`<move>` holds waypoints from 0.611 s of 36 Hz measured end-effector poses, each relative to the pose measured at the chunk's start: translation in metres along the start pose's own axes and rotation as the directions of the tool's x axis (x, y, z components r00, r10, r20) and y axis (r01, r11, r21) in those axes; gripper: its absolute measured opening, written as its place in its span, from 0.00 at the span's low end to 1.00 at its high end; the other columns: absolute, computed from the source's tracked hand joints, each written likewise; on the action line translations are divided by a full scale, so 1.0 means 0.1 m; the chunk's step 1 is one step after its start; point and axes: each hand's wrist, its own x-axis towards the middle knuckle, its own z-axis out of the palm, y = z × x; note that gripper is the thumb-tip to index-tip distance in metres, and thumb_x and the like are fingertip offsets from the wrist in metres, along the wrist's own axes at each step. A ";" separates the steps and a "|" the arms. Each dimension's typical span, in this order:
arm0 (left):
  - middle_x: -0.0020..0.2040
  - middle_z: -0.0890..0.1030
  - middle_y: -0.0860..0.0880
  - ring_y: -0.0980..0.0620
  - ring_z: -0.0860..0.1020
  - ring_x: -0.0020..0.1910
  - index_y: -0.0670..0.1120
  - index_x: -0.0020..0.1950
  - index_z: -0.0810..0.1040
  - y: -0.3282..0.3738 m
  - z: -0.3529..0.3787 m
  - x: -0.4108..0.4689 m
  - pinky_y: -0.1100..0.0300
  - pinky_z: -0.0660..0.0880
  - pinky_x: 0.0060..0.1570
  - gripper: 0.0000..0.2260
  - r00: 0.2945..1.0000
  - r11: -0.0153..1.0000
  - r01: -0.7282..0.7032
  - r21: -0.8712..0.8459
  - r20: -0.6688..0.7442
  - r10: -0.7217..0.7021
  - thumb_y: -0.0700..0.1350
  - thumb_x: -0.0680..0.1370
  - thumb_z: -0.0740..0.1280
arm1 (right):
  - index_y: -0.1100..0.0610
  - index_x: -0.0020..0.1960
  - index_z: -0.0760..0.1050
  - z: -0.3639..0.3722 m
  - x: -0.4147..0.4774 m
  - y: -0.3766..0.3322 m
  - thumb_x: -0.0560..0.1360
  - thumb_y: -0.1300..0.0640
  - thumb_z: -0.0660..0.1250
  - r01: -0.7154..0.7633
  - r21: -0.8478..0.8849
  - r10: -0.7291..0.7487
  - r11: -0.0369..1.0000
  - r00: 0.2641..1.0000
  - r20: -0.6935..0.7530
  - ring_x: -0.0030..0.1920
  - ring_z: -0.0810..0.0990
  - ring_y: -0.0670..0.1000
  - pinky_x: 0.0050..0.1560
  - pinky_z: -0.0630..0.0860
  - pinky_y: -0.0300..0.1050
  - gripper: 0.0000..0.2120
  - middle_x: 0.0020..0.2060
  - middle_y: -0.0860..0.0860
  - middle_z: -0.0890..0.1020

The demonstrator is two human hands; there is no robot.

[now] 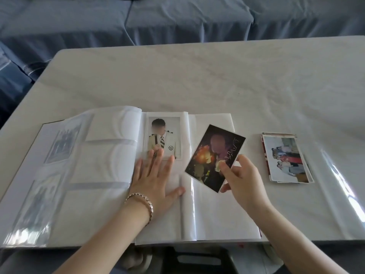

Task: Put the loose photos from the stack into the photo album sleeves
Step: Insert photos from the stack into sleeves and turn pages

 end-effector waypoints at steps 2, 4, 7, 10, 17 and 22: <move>0.63 0.17 0.51 0.48 0.21 0.65 0.57 0.60 0.16 0.00 0.01 0.00 0.50 0.24 0.63 0.34 1.000 1.000 -0.002 0.010 -0.016 0.003 0.69 0.74 0.42 | 0.55 0.42 0.67 0.01 -0.02 0.01 0.77 0.54 0.64 0.034 -0.045 -0.034 0.998 0.999 -0.013 0.24 0.78 0.47 0.26 0.70 0.33 0.08 0.29 0.47 0.82; 0.64 0.18 0.50 0.47 0.22 0.66 0.56 0.61 0.17 0.01 0.02 0.00 0.49 0.24 0.64 0.34 1.000 1.000 -0.006 0.016 -0.029 0.007 0.69 0.75 0.41 | 0.54 0.41 0.66 0.02 -0.03 0.02 0.77 0.54 0.64 0.060 -0.081 -0.063 0.995 0.998 -0.032 0.22 0.76 0.44 0.24 0.67 0.30 0.09 0.27 0.44 0.81; 0.64 0.18 0.50 0.47 0.21 0.66 0.56 0.63 0.20 0.00 0.03 0.00 0.50 0.24 0.64 0.33 0.999 1.000 -0.010 0.014 -0.036 0.011 0.68 0.75 0.41 | 0.57 0.41 0.68 0.00 -0.04 0.03 0.77 0.53 0.64 0.084 -0.124 -0.091 0.989 0.995 -0.047 0.21 0.75 0.44 0.24 0.67 0.31 0.10 0.26 0.42 0.80; 0.65 0.20 0.50 0.48 0.21 0.64 0.57 0.63 0.21 0.00 0.03 0.00 0.51 0.23 0.62 0.32 0.999 1.000 -0.012 0.016 -0.037 0.013 0.67 0.75 0.41 | 0.58 0.41 0.69 -0.02 -0.06 0.03 0.77 0.53 0.64 0.104 -0.146 -0.113 0.984 0.992 -0.057 0.21 0.74 0.43 0.24 0.67 0.32 0.10 0.26 0.43 0.80; 0.66 0.21 0.50 0.48 0.22 0.66 0.57 0.65 0.22 -0.01 0.03 -0.01 0.49 0.26 0.65 0.31 0.999 1.000 -0.018 0.006 -0.046 0.018 0.66 0.76 0.42 | 0.56 0.38 0.63 0.00 -0.10 -0.03 0.77 0.53 0.64 0.178 -0.203 -0.195 0.963 0.979 -0.065 0.20 0.72 0.43 0.24 0.67 0.32 0.14 0.25 0.46 0.78; 0.70 0.24 0.49 0.48 0.24 0.67 0.56 0.68 0.24 -0.01 0.04 0.00 0.50 0.27 0.66 0.32 0.997 1.000 -0.021 0.012 -0.071 0.021 0.66 0.76 0.42 | 0.58 0.45 0.69 0.01 -0.10 -0.04 0.77 0.52 0.63 0.176 -0.201 -0.187 0.964 0.982 -0.035 0.21 0.75 0.44 0.24 0.68 0.33 0.10 0.26 0.46 0.78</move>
